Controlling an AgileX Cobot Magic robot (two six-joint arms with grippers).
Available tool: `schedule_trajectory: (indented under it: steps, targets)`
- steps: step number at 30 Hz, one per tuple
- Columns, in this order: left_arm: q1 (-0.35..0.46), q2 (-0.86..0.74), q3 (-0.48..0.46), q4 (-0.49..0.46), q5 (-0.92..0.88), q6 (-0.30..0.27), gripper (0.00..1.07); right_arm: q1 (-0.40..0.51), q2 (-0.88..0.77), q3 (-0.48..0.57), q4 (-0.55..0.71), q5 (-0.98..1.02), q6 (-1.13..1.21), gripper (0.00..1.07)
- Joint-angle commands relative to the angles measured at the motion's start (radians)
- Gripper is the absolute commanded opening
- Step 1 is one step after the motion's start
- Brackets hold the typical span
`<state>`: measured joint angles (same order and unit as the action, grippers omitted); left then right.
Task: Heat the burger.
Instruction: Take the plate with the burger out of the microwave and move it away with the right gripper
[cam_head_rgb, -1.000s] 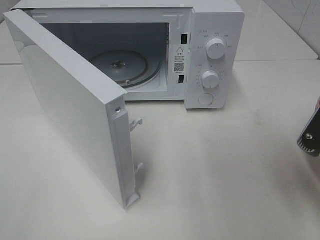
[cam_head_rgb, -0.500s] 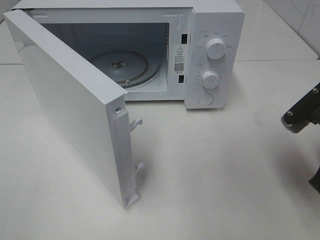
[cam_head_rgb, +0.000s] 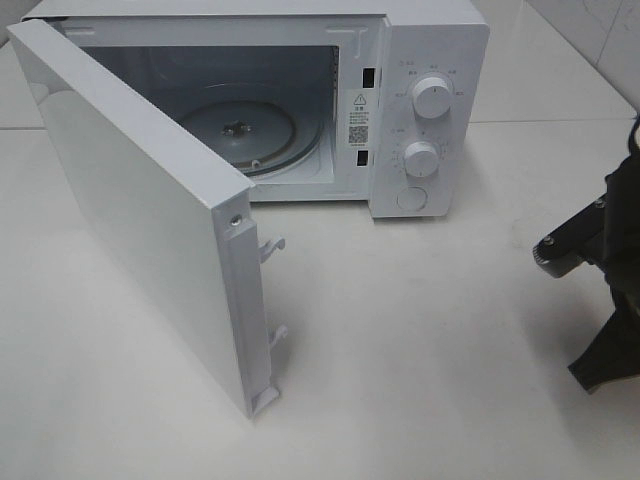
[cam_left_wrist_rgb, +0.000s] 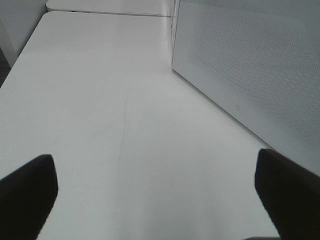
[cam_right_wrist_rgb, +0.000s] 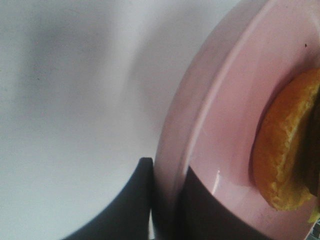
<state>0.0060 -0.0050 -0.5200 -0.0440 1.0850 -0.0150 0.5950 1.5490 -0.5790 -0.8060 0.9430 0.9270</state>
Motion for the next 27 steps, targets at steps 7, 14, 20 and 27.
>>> schedule_trajectory:
  steps: [7,14,20,27]
  targets:
    - [0.001,-0.015,0.003,-0.004,-0.014,0.000,1.00,-0.005,0.149,-0.006,-0.062,-0.043,0.090,0.00]
    - [0.001,-0.015,0.003,-0.004,-0.014,0.000,1.00,-0.007,0.233,-0.006,-0.082,-0.094,0.136,0.01]
    - [0.001,-0.015,0.003,-0.004,-0.014,0.000,1.00,-0.007,0.280,-0.006,-0.110,-0.104,0.187,0.02]
    - [0.001,-0.015,0.003,-0.004,-0.014,0.000,1.00,-0.007,0.292,-0.006,-0.106,-0.135,0.245,0.11]
